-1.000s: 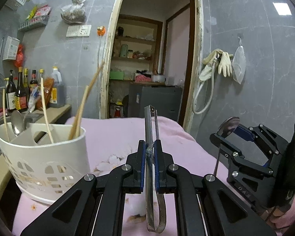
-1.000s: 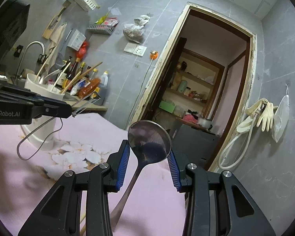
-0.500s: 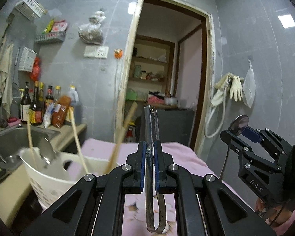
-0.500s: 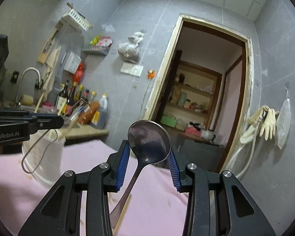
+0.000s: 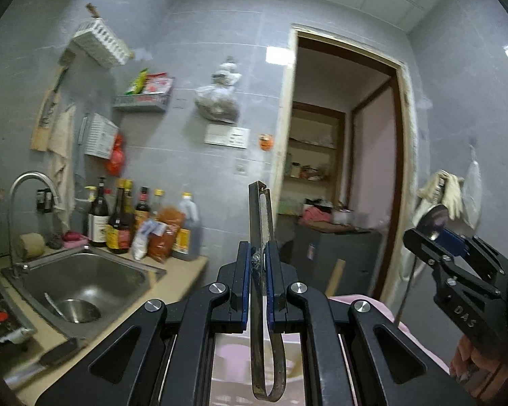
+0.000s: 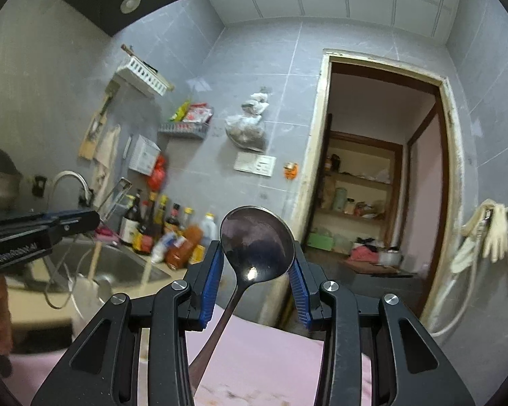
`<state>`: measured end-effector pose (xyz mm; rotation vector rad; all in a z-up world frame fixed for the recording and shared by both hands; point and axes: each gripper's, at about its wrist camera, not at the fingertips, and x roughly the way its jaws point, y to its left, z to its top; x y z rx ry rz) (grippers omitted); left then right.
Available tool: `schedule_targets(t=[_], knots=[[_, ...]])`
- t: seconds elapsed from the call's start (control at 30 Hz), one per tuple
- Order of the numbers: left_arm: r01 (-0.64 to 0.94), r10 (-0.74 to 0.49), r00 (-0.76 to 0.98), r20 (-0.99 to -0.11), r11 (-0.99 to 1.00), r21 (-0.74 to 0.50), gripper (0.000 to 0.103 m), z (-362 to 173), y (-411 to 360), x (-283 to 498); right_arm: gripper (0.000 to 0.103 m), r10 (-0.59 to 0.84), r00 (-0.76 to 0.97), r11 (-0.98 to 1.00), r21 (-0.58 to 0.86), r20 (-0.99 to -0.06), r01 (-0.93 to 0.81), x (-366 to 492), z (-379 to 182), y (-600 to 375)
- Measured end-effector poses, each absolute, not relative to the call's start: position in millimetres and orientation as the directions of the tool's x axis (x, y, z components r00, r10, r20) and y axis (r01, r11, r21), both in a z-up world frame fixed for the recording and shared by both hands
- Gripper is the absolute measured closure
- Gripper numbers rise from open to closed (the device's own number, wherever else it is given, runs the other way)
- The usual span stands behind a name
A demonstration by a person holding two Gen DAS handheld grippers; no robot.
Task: Organize utensils
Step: 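Lift the peeler and spoon with both tools over the white holder, then lower the peeler and spoon into the holder and open both tools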
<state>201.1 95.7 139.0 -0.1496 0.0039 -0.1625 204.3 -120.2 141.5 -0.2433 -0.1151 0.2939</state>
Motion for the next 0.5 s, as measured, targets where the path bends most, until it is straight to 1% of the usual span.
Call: schedule_targets(t=[0.13,0.23,0.33,0.43,0.5], knots=[[0.132,-0.137,0.990,-0.011,0.969,-0.207,0.097,139,125,220,0.067,0.339,0.938,0.924,-0.210,0.071,-0.319,214,147,-102],[0.127,-0.140,0.990,-0.027,0.951,-0.281,0.097,135,144,235,0.067,0.347,0.935,0.922,-0.207,0.072,-0.326,224,147,-87],[0.123,-0.145,0.989,-0.039,0.932,-0.341,0.097,128,155,247,0.067,0.352,0.935,0.919,-0.207,0.047,-0.336,233,142,-76],[0.107,-0.128,0.991,-0.039,0.934,-0.340,0.097,120,154,253,0.067,0.355,0.934,0.915,-0.214,0.022,-0.343,240,133,-71],[0.099,-0.112,0.993,-0.022,0.942,-0.322,0.097,113,152,255,0.067,0.354,0.935,0.912,-0.225,0.008,-0.343,243,125,-69]])
